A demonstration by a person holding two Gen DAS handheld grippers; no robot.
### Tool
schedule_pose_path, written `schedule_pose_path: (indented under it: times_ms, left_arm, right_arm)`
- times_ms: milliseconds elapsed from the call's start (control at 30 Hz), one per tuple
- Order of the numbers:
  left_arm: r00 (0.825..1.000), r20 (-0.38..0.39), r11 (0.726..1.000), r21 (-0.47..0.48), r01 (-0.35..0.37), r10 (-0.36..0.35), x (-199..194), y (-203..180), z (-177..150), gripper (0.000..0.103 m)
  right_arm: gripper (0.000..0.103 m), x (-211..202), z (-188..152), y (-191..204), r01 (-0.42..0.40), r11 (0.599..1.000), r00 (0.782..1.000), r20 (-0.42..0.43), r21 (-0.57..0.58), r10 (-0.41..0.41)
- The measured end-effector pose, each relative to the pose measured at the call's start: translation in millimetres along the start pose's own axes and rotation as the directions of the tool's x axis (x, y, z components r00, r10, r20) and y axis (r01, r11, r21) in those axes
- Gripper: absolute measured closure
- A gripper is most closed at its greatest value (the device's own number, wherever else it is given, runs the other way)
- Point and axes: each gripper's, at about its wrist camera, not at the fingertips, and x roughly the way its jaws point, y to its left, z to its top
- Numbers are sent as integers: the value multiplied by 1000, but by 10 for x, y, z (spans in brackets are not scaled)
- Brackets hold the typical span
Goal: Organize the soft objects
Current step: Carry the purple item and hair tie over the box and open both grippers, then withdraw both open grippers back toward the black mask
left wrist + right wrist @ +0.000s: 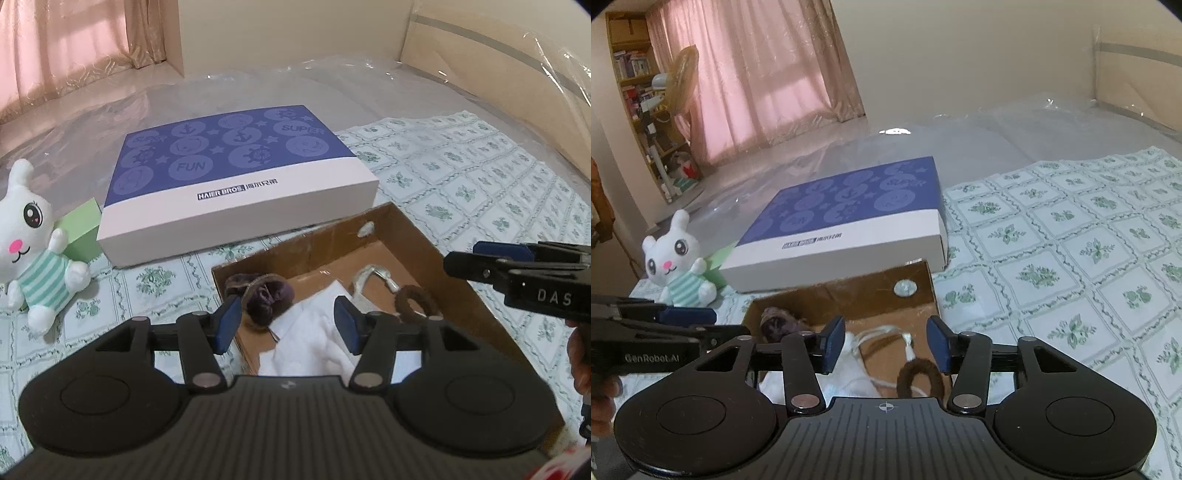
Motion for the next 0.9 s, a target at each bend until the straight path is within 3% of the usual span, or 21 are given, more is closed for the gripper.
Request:
schedule_pose_path:
  times_ms: [333, 400, 900]
  left_arm:
    - [998, 30, 999, 3, 50, -50, -518, -120, -253, 48]
    - [998, 38, 999, -1, 55, -55, -655, -155, -319, 44]
    - [993, 103, 998, -37, 54, -50, -1618, -257, -913, 44]
  right_arm:
    - [40, -500, -250, 65, -15, 1000, 1000, -14, 15, 15]
    - [40, -609, -319, 90, -12, 1000, 1000, -17, 23, 12]
    - [38, -1420, -698, 345, -24, 999, 1000, -7, 49, 24]
